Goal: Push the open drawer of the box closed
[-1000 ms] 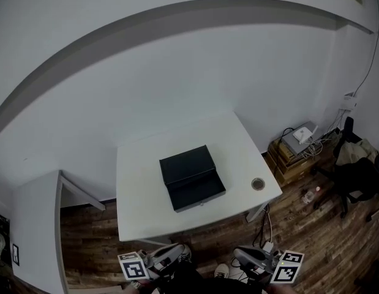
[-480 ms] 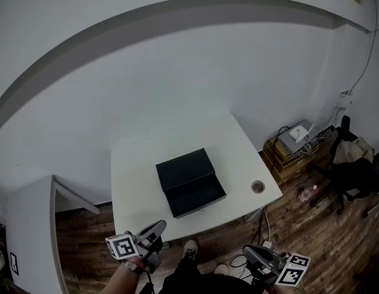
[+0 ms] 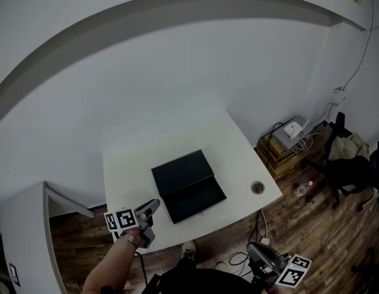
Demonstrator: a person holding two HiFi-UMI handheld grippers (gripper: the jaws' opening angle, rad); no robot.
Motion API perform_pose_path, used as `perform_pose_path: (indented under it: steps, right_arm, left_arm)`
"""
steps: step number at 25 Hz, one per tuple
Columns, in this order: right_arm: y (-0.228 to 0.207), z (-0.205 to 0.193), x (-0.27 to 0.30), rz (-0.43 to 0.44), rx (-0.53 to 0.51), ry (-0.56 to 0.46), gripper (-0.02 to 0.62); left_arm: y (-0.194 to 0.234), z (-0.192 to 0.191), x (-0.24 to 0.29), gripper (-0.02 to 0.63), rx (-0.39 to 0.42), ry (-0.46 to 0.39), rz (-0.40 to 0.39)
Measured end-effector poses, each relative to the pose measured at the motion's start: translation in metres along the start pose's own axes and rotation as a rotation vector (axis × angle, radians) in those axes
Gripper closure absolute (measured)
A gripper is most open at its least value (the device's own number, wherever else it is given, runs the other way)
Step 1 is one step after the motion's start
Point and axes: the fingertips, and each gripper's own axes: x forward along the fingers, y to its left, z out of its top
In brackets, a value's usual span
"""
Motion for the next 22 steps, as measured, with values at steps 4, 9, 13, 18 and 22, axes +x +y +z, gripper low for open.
perform_pose_path:
  steps: [4,9,13,18,22]
  right_arm:
    - [-0.002,-0.001,0.011,-0.037,-0.002,-0.006,0.564]
    - [-0.006,-0.003,0.012,-0.093,0.003,-0.029,0.558]
    - [-0.009,-0.006,0.015,-0.119,0.017,-0.042,0.557]
    - [-0.01,-0.006,0.027,-0.129,0.019,-0.043,0.557]
    - [-0.013,-0.007,0.033,-0.133,0.017,-0.033,0.555]
  left_arm:
    - [0.031,0.025,0.023,0.497,-0.007,0.021,0.059]
    - [0.057,0.041,0.045,0.497,-0.029,0.049,0.093]
    - [0.065,0.043,0.059,0.497,-0.033,0.089,0.094]
    - [0.074,0.044,0.068,0.497,-0.06,0.118,0.108]
    - [0.079,0.039,0.071,0.5,-0.084,0.141,0.113]
